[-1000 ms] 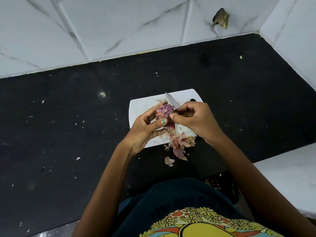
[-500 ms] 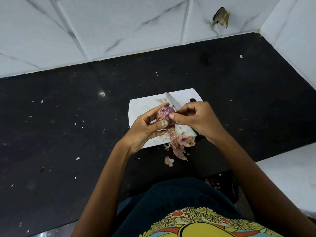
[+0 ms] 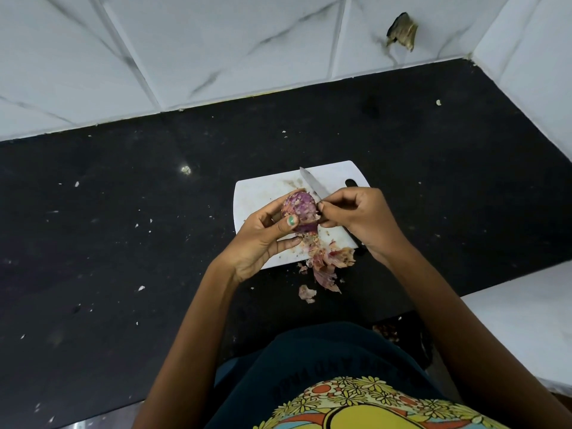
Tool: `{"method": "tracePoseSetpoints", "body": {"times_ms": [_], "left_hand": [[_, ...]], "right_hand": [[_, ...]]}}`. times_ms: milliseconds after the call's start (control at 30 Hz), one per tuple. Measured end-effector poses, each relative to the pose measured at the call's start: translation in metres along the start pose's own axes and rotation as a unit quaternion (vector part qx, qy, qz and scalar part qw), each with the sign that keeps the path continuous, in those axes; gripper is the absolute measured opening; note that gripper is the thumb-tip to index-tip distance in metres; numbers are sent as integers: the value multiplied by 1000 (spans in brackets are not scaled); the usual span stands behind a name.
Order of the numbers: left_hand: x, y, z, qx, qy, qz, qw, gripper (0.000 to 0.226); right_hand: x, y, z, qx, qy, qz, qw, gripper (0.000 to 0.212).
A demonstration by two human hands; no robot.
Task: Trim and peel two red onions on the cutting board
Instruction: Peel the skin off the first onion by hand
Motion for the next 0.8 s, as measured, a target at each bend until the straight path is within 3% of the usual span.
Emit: {"method": "tracePoseSetpoints", "body": {"times_ms": [133, 367, 500, 600, 700, 800], "left_hand": [[0, 0, -3, -17, 6, -1, 1000, 43], [-1, -6, -15, -74, 32, -10, 997, 62], [-1, 2, -11, -62, 26, 7, 998, 49], [-1, 6, -11, -57, 23, 25, 998, 52], [-1, 7, -10, -57, 16, 29, 998, 43], [-1, 7, -6, -53, 3, 37, 998, 41]], "right_hand": [[3, 8, 11, -93, -8, 16, 996, 3], [5, 10, 24, -268, -3, 29, 963, 9], [2, 8, 37, -272, -43, -7, 961, 27], [-2, 0, 38, -266, -53, -50, 961, 9], [-5, -5, 29, -189, -43, -67, 979, 30], [-6, -5, 10, -89, -12, -39, 995, 17]]}}
Point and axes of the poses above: each hand's wrist, its own x-axis towards the middle knuckle, its own y-axis out of the back of the hand, z = x × y, the point moved 10 cm from there along x, towards the middle knuckle, and after that the axes turned 6 degrees about x, right-handed, at the moved point
